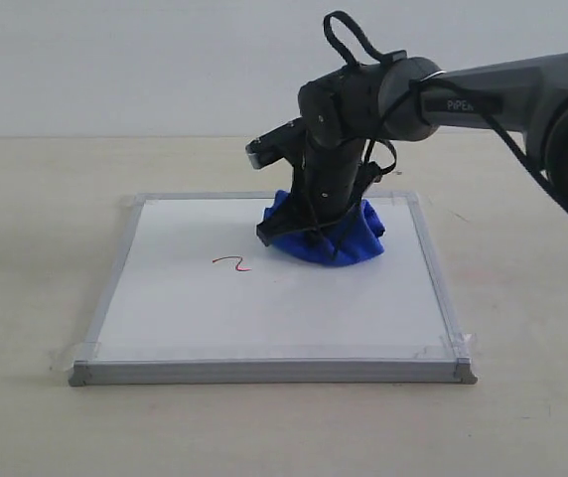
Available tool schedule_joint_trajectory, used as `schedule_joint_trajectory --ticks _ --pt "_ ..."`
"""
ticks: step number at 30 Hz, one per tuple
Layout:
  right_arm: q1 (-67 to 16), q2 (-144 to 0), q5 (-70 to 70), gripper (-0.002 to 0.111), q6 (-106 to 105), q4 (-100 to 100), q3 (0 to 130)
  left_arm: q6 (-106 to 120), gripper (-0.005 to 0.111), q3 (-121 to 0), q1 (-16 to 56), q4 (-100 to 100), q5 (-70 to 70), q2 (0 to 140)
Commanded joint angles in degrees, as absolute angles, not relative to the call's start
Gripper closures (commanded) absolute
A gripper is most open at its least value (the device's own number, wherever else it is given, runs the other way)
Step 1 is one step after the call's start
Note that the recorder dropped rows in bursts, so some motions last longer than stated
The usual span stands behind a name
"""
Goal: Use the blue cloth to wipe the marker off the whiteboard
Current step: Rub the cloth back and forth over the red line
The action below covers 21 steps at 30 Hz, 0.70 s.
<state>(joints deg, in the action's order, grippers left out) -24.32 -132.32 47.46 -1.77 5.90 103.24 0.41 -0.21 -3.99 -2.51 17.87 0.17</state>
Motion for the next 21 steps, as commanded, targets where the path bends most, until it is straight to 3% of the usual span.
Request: schedule_joint_trajectory --ticks 1,4,11,21 --pt "-27.0 -133.3 46.8 0.108 -14.4 -6.3 103.6 0.4 0.102 0.0 -4.1 -2.3 17.1 0.0" --pt "-30.4 -134.0 49.0 0.108 -21.2 -13.4 104.5 0.4 0.102 0.0 -4.1 -2.3 17.1 0.0" --pt "-33.0 -137.4 58.9 0.108 -20.6 -6.1 109.6 0.4 0.102 0.0 -4.1 -2.3 17.1 0.0" --pt "-24.6 -138.1 65.9 0.108 -3.0 18.5 111.0 0.4 0.102 0.0 -4.1 -2.3 17.3 0.0"
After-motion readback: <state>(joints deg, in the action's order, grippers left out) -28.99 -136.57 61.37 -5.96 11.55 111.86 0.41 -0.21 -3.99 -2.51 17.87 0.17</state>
